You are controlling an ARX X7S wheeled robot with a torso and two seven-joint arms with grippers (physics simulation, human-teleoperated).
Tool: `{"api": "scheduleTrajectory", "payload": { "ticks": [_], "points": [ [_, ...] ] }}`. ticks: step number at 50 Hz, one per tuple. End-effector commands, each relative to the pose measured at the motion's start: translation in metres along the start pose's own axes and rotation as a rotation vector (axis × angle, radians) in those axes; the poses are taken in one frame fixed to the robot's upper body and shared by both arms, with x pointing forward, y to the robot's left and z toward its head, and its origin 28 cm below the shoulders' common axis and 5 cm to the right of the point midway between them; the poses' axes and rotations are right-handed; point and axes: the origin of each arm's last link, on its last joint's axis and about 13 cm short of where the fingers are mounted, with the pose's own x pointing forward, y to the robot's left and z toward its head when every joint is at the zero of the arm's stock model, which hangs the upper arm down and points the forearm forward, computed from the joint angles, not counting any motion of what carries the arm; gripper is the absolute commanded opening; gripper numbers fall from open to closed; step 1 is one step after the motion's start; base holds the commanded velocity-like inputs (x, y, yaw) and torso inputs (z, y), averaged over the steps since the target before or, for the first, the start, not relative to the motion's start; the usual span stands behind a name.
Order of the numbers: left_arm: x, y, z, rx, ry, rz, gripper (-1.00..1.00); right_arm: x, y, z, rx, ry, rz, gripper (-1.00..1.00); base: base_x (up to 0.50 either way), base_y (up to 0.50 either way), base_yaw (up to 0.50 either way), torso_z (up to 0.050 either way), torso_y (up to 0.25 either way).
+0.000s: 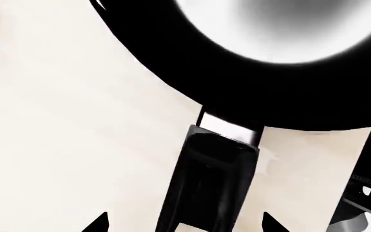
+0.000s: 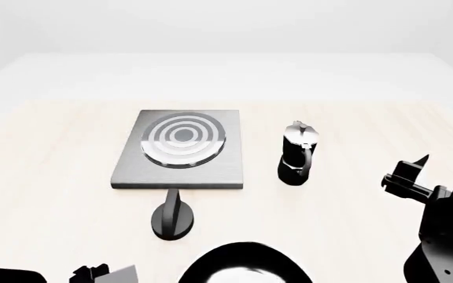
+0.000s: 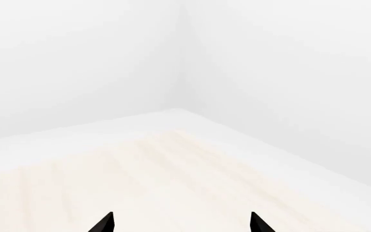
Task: Turn on the stove and put the frying pan on it.
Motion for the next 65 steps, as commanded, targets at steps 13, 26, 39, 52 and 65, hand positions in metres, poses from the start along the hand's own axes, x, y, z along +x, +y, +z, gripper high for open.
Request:
{"api": "scheduleTrajectory", "payload": {
  "ticks": [13, 26, 39, 52, 65],
  "points": [
    [0.030, 0.004, -0.009, 0.011, 0.021, -0.060, -1.00, 0.000, 0.000, 0.000, 0.003, 0.001, 0.002, 1.00, 0.00, 0.00, 0.00, 0.000, 0.000],
    [-0.009, -0.001, 0.007, 0.082, -0.097, 0.003, -1.00, 0.000, 0.001, 0.000, 0.000, 0.000, 0.004, 1.00, 0.00, 0.00, 0.00, -0.001, 0.000],
    [-0.067, -0.005, 0.021, 0.138, -0.185, 0.102, -1.00, 0.001, 0.001, 0.000, 0.000, 0.003, -0.002, 1.00, 0.00, 0.00, 0.00, 0.000, 0.000],
    [-0.115, -0.005, 0.044, 0.021, -0.290, 0.247, -1.00, 0.002, 0.002, -0.002, 0.001, 0.009, -0.002, 1.00, 0.00, 0.00, 0.00, 0.000, 0.000],
    [-0.159, 0.001, 0.067, -0.196, -0.331, 0.345, -1.00, 0.001, 0.002, -0.001, 0.003, 0.008, -0.001, 1.00, 0.00, 0.00, 0.00, 0.000, 0.001]
  ]
}}
